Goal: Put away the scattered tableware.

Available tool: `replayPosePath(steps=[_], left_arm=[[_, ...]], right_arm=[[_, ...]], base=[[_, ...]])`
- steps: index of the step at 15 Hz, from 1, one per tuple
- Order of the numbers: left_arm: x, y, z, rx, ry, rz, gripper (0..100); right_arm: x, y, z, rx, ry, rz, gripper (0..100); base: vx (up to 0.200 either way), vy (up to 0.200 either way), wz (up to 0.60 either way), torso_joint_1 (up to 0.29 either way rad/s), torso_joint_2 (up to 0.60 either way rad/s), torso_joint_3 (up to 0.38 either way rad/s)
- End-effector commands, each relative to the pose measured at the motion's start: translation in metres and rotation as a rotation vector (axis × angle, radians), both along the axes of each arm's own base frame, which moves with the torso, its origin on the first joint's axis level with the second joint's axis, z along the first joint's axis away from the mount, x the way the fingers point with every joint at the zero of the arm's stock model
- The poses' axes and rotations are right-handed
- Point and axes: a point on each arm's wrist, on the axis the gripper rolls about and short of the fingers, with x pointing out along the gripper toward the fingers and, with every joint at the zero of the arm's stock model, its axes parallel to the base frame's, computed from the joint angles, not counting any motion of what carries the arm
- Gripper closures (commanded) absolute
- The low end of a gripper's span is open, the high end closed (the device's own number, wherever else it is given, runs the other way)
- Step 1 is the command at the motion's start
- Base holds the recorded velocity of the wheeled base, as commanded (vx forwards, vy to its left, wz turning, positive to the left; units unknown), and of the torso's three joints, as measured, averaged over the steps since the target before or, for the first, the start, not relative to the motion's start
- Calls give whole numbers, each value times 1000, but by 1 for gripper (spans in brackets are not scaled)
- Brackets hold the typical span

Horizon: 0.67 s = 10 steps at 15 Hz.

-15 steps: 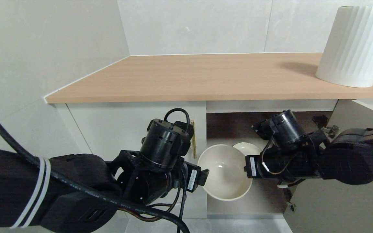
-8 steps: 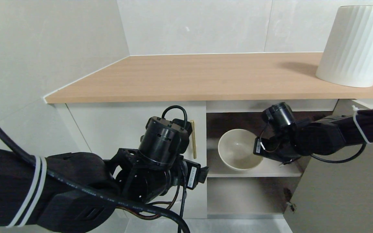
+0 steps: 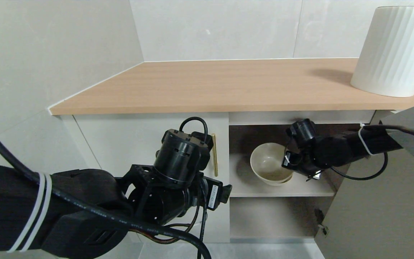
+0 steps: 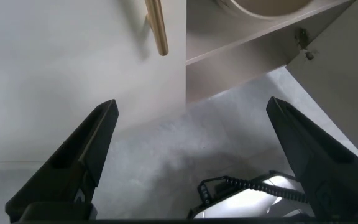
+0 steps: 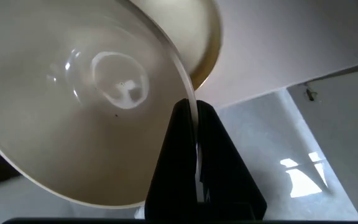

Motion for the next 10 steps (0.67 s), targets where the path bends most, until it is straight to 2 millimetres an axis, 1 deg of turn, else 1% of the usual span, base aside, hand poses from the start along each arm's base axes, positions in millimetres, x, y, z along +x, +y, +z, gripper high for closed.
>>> replayPosePath(steps=[1, 4, 5, 8, 10], left_arm=[[0, 0, -1, 2, 2, 0, 0], [0, 0, -1, 2, 2, 0, 0], [0, 0, -1, 3, 3, 0, 0], [0, -1, -1, 2, 2, 0, 0], [0, -1, -1, 2, 2, 0, 0]], right_arm=[[10, -6, -15, -12, 22, -25, 100], [17, -9, -21, -14, 26, -39, 100], [21, -8, -28, -11, 33, -45, 100], [30, -10, -31, -19, 17, -75, 100], [33, -11, -32, -14, 13, -85, 100]], base=[[0, 0, 0, 0, 0, 0], [0, 0, 0, 0, 0, 0], [0, 0, 0, 0, 0, 0], [0, 0, 0, 0, 0, 0], [0, 0, 0, 0, 0, 0]])
